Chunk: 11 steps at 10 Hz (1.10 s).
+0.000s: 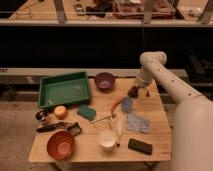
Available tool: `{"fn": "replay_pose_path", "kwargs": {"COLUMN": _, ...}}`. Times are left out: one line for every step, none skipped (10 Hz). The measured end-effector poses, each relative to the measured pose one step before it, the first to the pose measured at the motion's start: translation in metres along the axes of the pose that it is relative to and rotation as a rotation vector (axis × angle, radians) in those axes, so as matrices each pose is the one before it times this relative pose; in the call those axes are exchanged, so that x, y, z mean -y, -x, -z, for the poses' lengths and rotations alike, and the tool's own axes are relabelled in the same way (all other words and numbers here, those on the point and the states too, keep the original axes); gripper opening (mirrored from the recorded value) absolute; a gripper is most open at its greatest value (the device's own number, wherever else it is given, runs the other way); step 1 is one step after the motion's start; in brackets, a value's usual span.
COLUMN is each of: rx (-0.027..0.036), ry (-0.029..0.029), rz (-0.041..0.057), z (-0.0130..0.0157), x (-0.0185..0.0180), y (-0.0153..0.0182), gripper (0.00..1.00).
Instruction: Place grapes in red bowl
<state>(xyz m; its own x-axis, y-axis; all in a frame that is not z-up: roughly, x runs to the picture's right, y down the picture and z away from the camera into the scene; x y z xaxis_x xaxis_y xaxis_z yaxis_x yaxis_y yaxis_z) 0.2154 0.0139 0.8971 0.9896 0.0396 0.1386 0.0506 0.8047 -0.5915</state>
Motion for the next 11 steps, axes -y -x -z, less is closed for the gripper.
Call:
{"fn": "replay_pose_path", "kwargs": {"rx": 0.00719, "ry": 0.00083, "rz": -0.00314, "z": -0.00209, "x": 0.0002, "y": -0.00067, "gripper": 0.79}}
{"fn": "replay_pose_path", "kwargs": {"rx": 0.01346, "ry": 0.00226, "rz": 0.00104, "z": -0.0029, "x": 0.00085, "y": -0.00072, "gripper": 0.72}}
{"fn": "replay_pose_path", "kwargs": {"rx": 0.03451, "ry": 0.01092, "rz": 0.00421, "z": -0.00484, "x": 0.00092, "y": 0.00081, "gripper": 0.62}}
{"fn": "replay_pose_path", "kwargs": {"rx": 0.02346, "ry": 0.00539, "rz": 0.00132, "z": -0.0024, "x": -0.00032, "y": 0.0001, "gripper": 0.57}}
{"fn": "replay_pose_path", "kwargs": {"rx": 0.04674, "ry": 0.00786, "rz": 0.00279, "z": -0.00231, "x": -0.00138, "y": -0.00302, "gripper": 0.42}}
{"fn": "replay_pose_path", "kwargs": {"rx": 0.01129, "ry": 0.00029, "rz": 0.00641, "z": -0.00045, "x": -0.00061, "y": 0.0007, "gripper": 0.32}}
{"fn": "replay_pose_path", "kwargs": {"rx": 0.00544, "ry": 0.00191, "rz": 0.01037, "z": -0.00001, "x": -0.00076, "y": 0.00414, "gripper": 0.24}}
{"fn": "replay_pose_path", "kwargs": {"rx": 0.00216, "ry": -0.00799, "rz": 0.00957, "z": 0.00298, "x": -0.00123, "y": 0.0025, "gripper": 0.12}}
{"fn": "replay_pose_path", "kwargs": {"rx": -0.00314, "ry": -0.00618, "rz": 0.00549, "z": 0.00219, "x": -0.00197, "y": -0.0001, "gripper": 0.04}}
{"fn": "replay_pose_path", "kwargs": {"rx": -0.00333, "ry": -0.00655, "rz": 0.00544, "z": 0.00276, "x": -0.00074, "y": 0.00118, "gripper": 0.0}}
{"fn": "replay_pose_path", "kwargs": {"rx": -0.00716, "ry": -0.00442, "rz": 0.00591, "z": 0.00165, "x": -0.00138, "y": 0.00244, "gripper": 0.0}}
